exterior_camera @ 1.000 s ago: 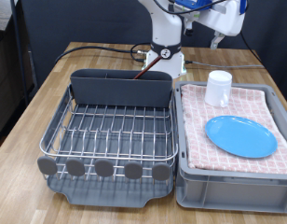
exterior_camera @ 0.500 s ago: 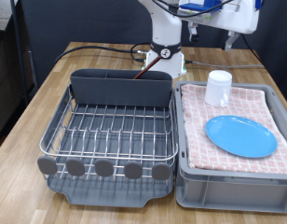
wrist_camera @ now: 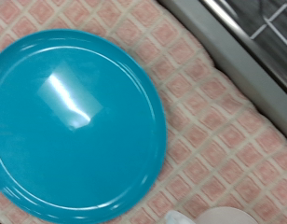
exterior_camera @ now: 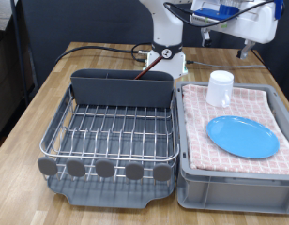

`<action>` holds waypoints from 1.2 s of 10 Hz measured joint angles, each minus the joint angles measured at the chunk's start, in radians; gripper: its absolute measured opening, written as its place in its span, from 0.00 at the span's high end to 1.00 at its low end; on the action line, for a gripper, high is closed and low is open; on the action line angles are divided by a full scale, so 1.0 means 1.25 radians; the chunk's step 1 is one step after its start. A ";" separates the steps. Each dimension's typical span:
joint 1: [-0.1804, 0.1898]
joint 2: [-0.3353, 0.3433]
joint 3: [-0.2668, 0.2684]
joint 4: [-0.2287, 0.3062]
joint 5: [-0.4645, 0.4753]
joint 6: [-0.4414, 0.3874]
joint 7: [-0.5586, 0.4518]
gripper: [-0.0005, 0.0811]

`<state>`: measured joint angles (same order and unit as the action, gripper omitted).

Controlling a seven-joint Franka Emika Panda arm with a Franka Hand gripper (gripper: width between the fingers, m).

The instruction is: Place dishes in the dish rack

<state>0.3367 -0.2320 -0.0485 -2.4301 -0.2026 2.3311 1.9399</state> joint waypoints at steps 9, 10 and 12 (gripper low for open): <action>0.000 0.139 -0.027 -0.148 0.130 0.455 -0.187 0.01; 0.000 0.147 -0.027 -0.156 0.146 0.470 -0.209 0.01; 0.006 0.166 -0.025 -0.170 0.252 0.506 -0.304 0.01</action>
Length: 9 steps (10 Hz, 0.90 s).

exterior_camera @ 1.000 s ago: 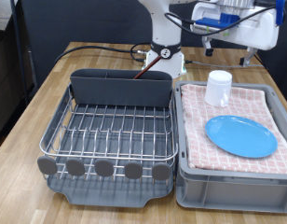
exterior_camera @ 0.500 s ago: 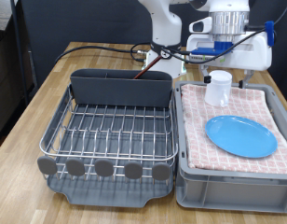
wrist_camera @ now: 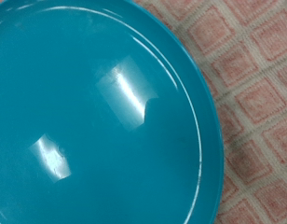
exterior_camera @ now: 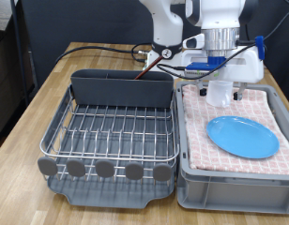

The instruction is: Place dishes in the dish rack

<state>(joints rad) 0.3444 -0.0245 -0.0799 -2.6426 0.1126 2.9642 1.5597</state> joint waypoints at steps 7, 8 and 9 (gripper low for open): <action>-0.009 0.078 0.098 -0.001 0.544 0.110 -0.473 0.01; -0.021 0.087 0.123 0.008 0.615 0.120 -0.540 0.01; -0.029 0.098 0.140 0.020 0.662 0.126 -0.585 0.01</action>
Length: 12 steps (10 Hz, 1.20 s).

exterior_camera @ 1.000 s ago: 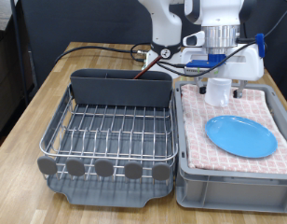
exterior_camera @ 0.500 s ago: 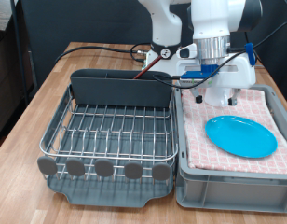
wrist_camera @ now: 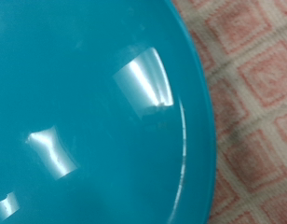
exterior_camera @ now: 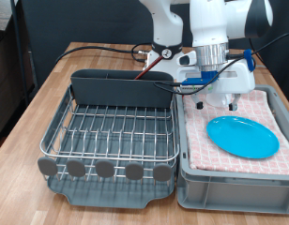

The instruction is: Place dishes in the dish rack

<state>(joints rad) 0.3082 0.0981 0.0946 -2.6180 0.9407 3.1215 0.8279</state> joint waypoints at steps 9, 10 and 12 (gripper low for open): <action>-0.061 0.098 0.078 0.110 0.179 0.021 -0.179 0.01; -0.093 0.109 0.117 0.131 0.263 0.035 -0.265 0.01; -0.119 0.125 0.142 0.159 0.333 0.039 -0.346 0.01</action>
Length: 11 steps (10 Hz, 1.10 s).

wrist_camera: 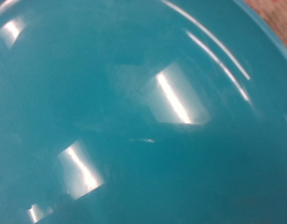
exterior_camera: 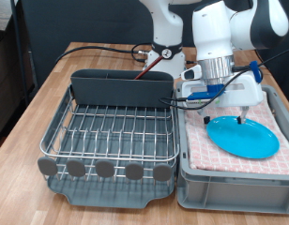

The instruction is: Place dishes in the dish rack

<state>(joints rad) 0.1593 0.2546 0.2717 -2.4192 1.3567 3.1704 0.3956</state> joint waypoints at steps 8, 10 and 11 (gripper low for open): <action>0.086 0.008 -0.109 0.000 -0.216 -0.028 0.181 0.25; 0.112 0.008 -0.140 0.000 -0.259 -0.038 0.219 0.43; 0.121 0.008 -0.152 0.000 -0.274 -0.042 0.232 0.63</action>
<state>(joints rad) 0.3107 0.2651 0.0817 -2.4193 1.0147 3.1180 0.6856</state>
